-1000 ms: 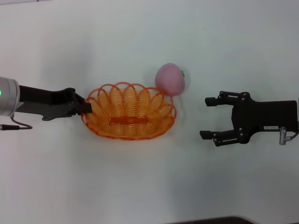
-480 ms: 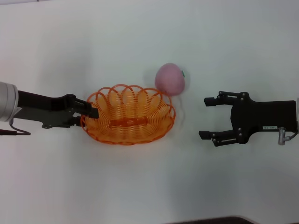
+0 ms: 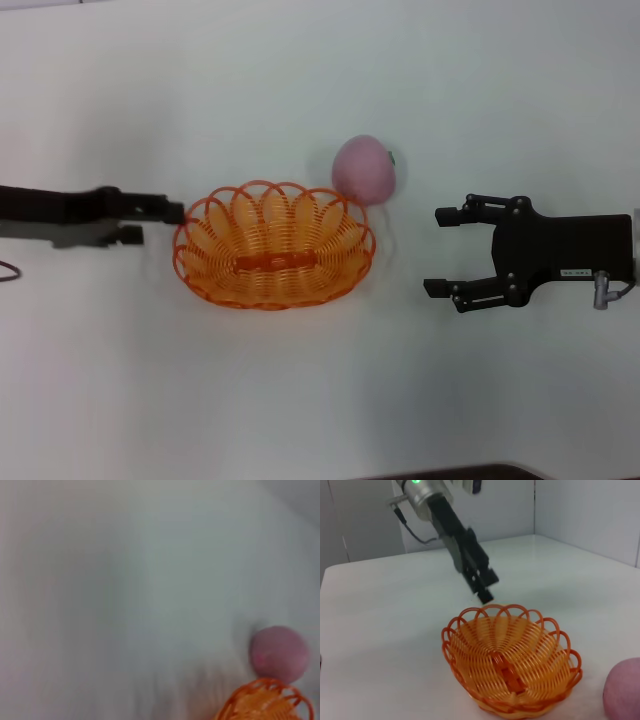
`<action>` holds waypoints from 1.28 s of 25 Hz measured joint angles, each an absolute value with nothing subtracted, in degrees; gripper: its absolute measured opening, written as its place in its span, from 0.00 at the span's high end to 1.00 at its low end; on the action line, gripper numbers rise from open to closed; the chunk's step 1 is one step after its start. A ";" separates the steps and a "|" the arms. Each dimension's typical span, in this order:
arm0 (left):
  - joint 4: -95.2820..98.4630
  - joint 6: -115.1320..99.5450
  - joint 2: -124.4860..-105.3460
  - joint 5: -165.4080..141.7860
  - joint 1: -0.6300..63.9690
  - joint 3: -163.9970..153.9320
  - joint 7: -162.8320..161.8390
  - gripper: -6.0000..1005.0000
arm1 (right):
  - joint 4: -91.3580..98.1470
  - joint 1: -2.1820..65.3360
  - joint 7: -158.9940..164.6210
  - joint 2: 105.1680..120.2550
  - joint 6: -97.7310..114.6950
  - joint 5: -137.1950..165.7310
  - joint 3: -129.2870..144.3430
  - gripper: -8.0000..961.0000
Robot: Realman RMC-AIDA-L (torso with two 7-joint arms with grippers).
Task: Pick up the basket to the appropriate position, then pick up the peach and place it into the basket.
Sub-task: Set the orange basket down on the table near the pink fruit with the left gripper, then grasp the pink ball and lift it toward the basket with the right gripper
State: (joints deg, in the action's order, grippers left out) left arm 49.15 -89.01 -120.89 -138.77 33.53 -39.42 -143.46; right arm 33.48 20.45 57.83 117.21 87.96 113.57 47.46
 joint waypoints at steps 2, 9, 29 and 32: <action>48.97 -89.36 -120.22 -136.89 32.31 -37.16 -137.96 0.27 | 33.48 20.53 57.83 117.24 88.03 113.57 47.46 0.04; 49.39 -90.11 -121.00 -133.98 28.16 -35.40 -110.95 0.18 | 33.48 21.18 57.83 117.32 88.42 113.56 47.46 0.04; 47.92 -96.59 -124.52 -121.83 12.41 -27.81 -62.23 0.18 | 34.08 21.96 58.71 117.33 88.29 113.40 47.46 0.04; 42.91 -99.42 -124.54 -121.50 10.85 -23.05 -53.72 0.18 | 34.10 21.97 58.71 117.33 88.21 113.39 47.40 0.04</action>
State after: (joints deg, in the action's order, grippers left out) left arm 42.91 -99.42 -124.54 -121.50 10.85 -23.05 -53.72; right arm 34.10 21.97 58.71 117.33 88.21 113.39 47.40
